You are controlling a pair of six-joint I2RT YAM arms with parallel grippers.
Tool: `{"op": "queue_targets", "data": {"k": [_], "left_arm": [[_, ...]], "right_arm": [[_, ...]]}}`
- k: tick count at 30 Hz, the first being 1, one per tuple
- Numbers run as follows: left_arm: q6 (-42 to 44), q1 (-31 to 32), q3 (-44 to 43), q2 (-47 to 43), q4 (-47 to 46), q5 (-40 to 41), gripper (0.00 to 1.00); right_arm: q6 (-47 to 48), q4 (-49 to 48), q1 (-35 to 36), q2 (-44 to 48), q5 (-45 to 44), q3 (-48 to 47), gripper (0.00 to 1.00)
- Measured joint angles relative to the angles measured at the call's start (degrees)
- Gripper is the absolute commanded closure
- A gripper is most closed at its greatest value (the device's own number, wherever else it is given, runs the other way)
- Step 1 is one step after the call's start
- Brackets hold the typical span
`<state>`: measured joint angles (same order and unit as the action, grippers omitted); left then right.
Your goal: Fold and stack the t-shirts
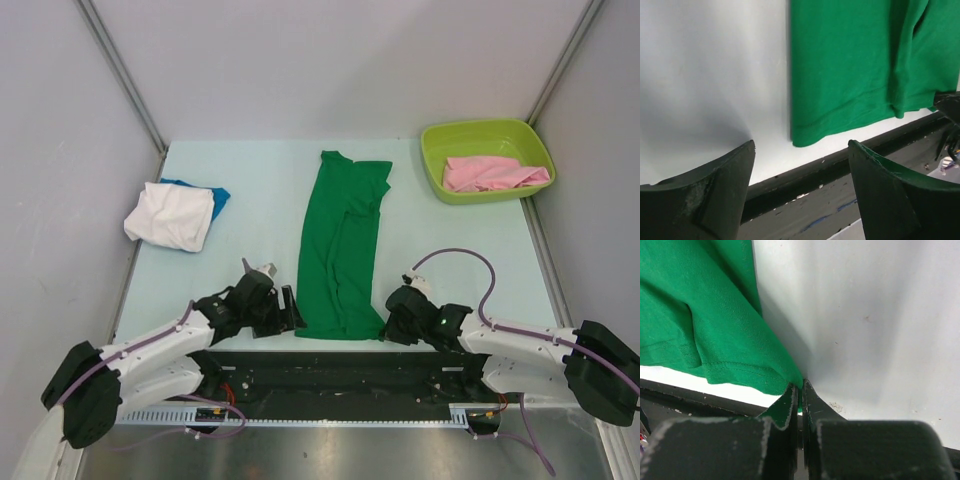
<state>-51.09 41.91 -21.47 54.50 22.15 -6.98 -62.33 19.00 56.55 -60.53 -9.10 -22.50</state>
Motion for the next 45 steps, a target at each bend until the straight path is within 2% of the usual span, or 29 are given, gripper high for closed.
{"op": "queue_targets", "data": {"k": [5, 9, 11, 17, 22, 23, 24, 33, 45], "left_arm": [[-1.46, 0.24, 0.37, 3.72, -6.8, -0.33, 0.28], [-2.43, 0.37, 1.11, 6.1, -11.61, -1.09, 0.43], [-2.91, 0.39, 1.9, 6.8, -13.66, -1.57, 0.47], [-3.41, 0.5, 3.08, 6.6, -15.06, -2.19, 0.56], [-3.98, 0.59, 4.96, 5.77, -15.89, -2.67, 0.85], [-4.15, 0.72, 5.44, 5.6, -16.22, -2.73, 0.97], [-4.31, 0.83, 5.88, 5.53, -16.55, -2.8, 1.0], [-4.68, 1.9, 7.28, 4.63, -18.84, -3.67, 1.0], [-9.6, 9.38, 9.51, -6.01, -12.28, -0.68, 1.0]], "right_arm": [[-0.04, 0.02, 0.13, 0.46, 0.15, 0.22, 1.0], [-0.17, 0.26, 0.37, 1.79, 0.17, 0.94, 1.0], [-0.22, 0.44, 0.37, 2.32, 0.17, 1.25, 1.0], [-0.83, 0.13, 0.37, 3.15, 0.35, 1.92, 1.0], [-1.05, -0.2, 0.37, 3.15, 0.63, 2.03, 1.0], [-1.05, -0.2, 0.37, 3.15, 0.68, 2.03, 1.0], [-1.03, -0.2, 0.37, 3.17, 0.74, 2.05, 1.0], [-1.01, 0.96, 0.37, 5.18, 1.03, 2.78, 1.0], [-2.23, 9.73, 4.02, 14.32, 0.55, 2.99, 1.0]]}}
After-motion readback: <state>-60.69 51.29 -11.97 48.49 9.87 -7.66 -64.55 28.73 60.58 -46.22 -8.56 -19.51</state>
